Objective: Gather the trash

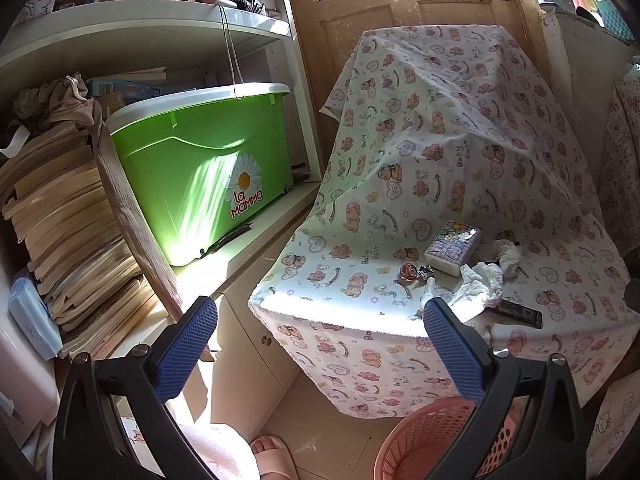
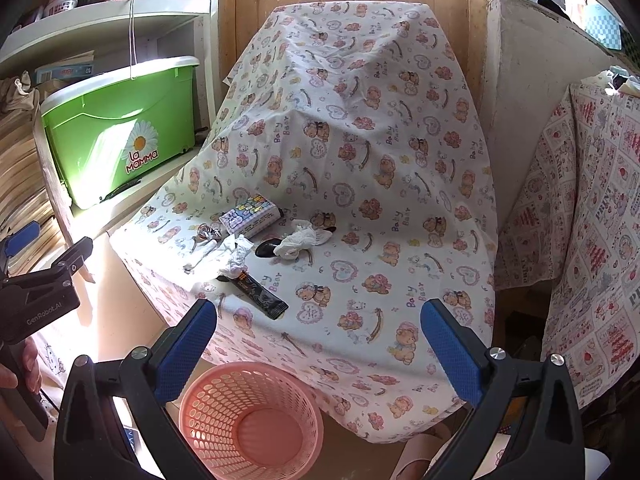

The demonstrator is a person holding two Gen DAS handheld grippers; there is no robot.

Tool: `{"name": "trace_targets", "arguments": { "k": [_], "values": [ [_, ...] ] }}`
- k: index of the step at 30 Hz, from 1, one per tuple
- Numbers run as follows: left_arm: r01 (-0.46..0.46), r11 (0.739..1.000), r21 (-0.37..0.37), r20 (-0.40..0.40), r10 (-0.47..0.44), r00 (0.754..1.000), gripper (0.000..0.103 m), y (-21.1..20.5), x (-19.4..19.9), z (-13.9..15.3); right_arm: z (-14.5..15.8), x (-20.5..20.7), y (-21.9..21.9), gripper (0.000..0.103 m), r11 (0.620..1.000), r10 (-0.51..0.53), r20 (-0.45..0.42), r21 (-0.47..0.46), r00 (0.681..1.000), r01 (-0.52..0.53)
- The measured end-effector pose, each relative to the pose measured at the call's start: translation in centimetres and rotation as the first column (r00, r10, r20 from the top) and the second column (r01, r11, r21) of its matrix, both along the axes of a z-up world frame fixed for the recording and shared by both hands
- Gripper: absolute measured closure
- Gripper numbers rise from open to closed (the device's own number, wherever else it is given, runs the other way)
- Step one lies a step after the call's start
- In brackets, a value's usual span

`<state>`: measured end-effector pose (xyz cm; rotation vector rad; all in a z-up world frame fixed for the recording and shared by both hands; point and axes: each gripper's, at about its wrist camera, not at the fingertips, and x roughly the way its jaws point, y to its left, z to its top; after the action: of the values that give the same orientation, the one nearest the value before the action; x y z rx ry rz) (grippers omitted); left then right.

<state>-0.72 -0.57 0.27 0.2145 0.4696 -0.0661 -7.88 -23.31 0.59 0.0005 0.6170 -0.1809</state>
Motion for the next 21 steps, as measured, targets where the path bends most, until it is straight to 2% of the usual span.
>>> {"name": "trace_targets", "arguments": {
  "k": [21],
  "values": [
    [-0.014,1.000,-0.001,-0.018,0.014,1.000,0.001,-0.27,0.23,-0.44,-0.42,0.40,0.14,0.001,1.000,0.006,-0.015,0.015,1.000,-0.006]
  ]
}}
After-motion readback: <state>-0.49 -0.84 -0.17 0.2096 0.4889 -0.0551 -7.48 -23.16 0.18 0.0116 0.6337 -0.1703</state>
